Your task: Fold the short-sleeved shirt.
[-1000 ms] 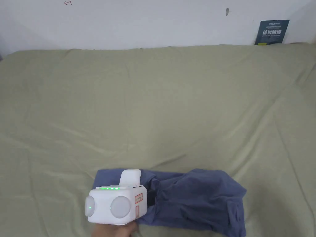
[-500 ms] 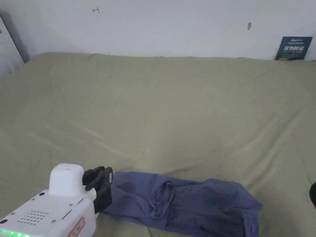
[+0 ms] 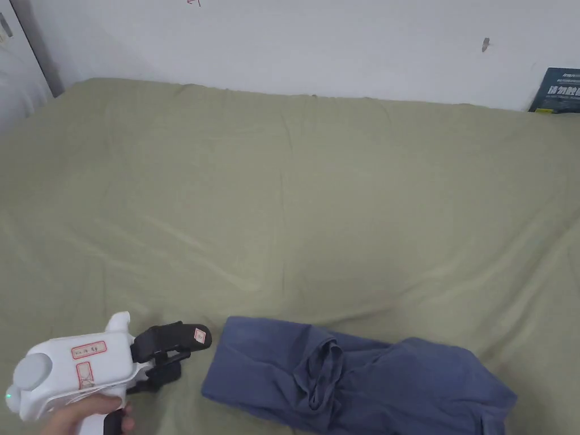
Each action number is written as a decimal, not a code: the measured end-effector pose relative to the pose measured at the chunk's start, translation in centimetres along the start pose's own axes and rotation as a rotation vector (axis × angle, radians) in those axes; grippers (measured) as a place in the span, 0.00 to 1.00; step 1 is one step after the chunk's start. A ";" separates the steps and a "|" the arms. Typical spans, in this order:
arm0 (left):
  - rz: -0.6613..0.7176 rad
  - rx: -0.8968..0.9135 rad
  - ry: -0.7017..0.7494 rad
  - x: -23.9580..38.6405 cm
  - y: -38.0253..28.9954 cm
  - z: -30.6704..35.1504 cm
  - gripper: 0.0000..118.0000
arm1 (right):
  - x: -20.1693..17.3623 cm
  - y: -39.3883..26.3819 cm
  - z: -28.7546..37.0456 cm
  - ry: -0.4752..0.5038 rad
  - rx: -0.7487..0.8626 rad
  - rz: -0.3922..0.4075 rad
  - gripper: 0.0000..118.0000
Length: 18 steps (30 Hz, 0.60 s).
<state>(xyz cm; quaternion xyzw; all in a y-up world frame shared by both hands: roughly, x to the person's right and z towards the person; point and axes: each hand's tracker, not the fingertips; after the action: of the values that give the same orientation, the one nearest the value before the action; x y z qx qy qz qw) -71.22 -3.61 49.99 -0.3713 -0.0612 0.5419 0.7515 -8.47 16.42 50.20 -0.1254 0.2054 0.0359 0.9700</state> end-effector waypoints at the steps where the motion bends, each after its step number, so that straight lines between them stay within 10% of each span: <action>1: 0.057 -0.036 -0.046 -0.8 -0.3 -1.2 0.91 | 0.0 0.1 -0.1 -0.002 -0.002 -0.001 0.01; 4: 0.083 -0.076 -0.367 0.1 -1.3 -4.1 0.91 | -0.1 0.3 -0.5 -0.019 -0.016 0.003 0.01; 8: -0.137 -0.125 -0.253 1.6 -1.3 -8.4 0.82 | -0.1 0.5 -1.1 -0.033 -0.033 0.008 0.01; 11: 0.034 -0.055 0.001 -0.8 -1.1 -9.5 0.07 | -0.4 0.9 -1.2 -0.032 -0.030 0.011 0.01; 12: 0.055 -0.072 -0.134 -0.3 -1.5 -8.8 0.07 | -0.5 0.9 -1.3 -0.028 -0.031 0.015 0.01; 18: -0.143 0.076 0.104 5.6 -2.8 -5.0 0.07 | -0.7 1.0 -1.2 -0.014 -0.032 0.039 0.01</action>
<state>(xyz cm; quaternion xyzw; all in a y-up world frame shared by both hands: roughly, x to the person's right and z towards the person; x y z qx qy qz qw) -64.32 -1.64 46.39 -0.3647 -0.0278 0.4690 0.8039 -9.67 17.04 49.20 -0.1367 0.2004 0.0588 0.9683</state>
